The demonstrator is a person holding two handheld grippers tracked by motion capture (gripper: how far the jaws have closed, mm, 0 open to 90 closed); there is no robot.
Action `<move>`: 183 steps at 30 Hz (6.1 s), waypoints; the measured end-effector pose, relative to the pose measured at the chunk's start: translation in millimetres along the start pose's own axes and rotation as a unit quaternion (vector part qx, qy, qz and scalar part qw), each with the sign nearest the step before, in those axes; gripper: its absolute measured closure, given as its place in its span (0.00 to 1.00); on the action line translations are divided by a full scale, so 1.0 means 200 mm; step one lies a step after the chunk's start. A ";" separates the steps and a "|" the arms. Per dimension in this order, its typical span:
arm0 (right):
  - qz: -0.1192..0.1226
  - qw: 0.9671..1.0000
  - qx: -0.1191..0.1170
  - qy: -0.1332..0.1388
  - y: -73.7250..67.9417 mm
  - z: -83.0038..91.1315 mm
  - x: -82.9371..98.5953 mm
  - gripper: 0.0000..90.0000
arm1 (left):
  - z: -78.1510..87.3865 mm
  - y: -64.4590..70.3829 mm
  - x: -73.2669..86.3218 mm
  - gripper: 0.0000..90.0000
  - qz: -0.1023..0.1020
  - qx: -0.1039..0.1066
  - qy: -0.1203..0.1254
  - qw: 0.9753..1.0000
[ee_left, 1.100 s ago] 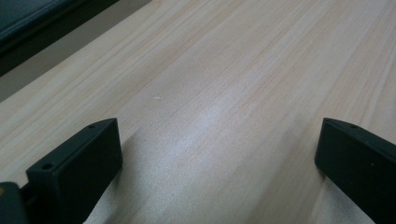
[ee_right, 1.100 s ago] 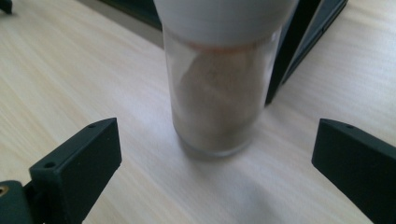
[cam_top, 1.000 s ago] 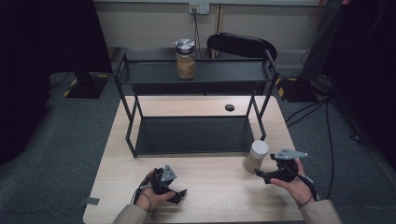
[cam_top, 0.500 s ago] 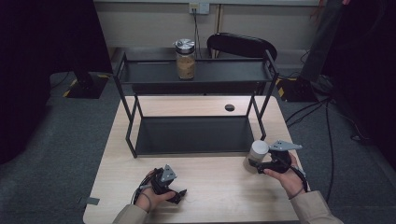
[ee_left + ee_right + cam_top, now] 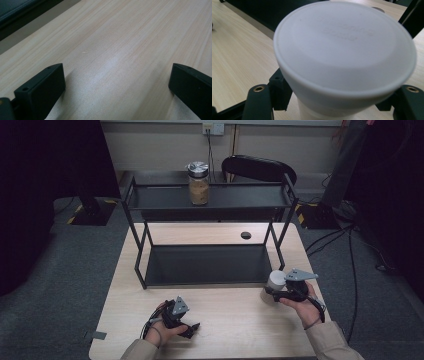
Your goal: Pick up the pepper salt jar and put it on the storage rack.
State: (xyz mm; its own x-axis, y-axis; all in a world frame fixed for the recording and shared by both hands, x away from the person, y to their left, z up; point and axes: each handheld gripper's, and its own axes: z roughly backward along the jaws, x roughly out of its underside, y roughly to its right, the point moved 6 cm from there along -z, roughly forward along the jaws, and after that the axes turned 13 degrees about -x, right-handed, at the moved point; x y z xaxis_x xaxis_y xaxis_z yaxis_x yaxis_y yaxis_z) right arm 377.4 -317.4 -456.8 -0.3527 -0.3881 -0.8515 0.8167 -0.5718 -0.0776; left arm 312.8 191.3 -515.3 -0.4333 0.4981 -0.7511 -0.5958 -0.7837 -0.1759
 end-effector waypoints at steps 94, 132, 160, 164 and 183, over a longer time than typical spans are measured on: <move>0.034 0.994 -0.097 -0.041 -0.12 0.24 -0.88 0.39 | 0.00 0.00 0.00 0.00 0.000 0.000 0.000 1.000; 0.038 0.992 -0.113 -0.046 -0.16 0.24 -1.29 0.39 | 0.00 0.00 0.00 0.00 0.001 0.000 0.001 1.000; 0.037 0.992 -0.111 -0.047 -0.17 0.28 -1.53 0.39 | 0.00 0.00 0.00 0.00 0.001 0.000 0.001 1.000; 0.039 0.992 -0.110 -0.047 -0.18 0.29 -1.57 0.39 | 0.00 0.00 0.00 0.00 0.001 0.000 0.001 1.000; 0.035 0.994 -0.092 -0.036 -0.15 0.26 -1.81 0.39 | 0.00 0.00 0.00 0.00 0.000 0.000 0.000 1.000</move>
State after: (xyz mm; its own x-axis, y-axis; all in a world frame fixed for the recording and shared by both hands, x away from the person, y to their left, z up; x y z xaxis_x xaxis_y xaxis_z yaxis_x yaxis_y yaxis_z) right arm 456.0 -197.5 -118.5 -0.3185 -0.4765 -0.8195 0.9079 -0.4018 -0.1192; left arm 312.9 191.4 -515.3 -0.4332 0.4979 -0.7513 -0.5957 -0.7837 -0.1759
